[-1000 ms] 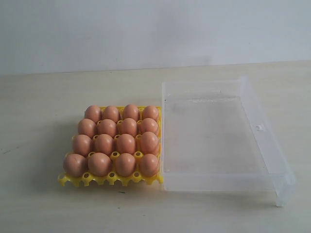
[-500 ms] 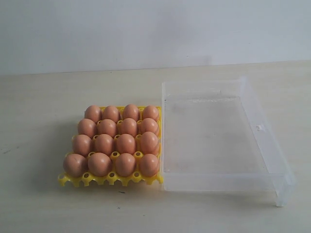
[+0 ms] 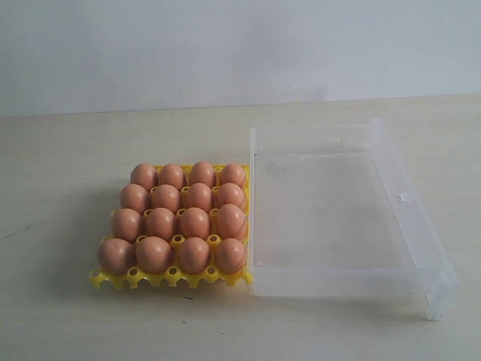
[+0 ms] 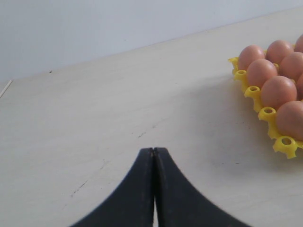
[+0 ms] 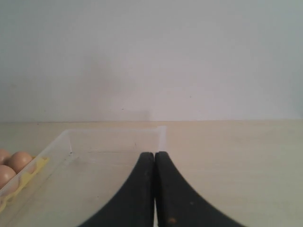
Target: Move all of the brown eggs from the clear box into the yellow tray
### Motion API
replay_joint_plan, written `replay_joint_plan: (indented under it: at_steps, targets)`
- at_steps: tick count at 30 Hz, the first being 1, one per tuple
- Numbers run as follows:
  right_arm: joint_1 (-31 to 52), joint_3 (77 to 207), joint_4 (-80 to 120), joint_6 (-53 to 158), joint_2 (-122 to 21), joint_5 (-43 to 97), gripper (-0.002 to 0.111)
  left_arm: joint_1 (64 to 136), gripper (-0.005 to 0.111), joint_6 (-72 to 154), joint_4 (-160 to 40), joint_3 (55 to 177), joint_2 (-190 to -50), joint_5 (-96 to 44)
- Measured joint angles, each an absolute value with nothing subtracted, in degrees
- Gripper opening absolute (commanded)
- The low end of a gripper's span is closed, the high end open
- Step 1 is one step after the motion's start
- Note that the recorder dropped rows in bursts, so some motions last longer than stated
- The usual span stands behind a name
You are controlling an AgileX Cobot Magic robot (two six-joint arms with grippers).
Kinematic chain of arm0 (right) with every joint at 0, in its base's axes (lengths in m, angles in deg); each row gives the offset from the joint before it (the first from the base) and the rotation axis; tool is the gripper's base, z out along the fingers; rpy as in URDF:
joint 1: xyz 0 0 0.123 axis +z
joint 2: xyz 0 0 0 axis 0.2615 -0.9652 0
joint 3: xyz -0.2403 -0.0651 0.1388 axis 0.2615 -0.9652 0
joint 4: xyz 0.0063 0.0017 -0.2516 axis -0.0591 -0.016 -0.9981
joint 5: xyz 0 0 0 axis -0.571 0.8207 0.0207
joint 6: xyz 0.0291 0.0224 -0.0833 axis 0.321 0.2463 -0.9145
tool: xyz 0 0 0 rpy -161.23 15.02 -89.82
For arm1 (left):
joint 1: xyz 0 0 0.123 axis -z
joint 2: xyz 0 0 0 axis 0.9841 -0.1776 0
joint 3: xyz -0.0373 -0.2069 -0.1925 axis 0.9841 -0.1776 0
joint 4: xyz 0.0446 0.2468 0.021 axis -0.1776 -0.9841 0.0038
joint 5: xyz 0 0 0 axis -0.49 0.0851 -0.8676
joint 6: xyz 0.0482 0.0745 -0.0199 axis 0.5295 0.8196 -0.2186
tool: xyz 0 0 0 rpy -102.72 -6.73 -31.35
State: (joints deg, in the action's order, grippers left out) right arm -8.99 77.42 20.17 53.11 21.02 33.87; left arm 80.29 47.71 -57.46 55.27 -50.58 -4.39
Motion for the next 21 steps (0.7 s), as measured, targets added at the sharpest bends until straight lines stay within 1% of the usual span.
replay_joint_plan:
  at_steps: [21]
  targets:
    - [-11.53, 77.42, 20.07, 53.11, 21.02, 33.87, 0.0, 80.29, 0.0, 47.71, -57.46, 55.27, -50.58, -4.39]
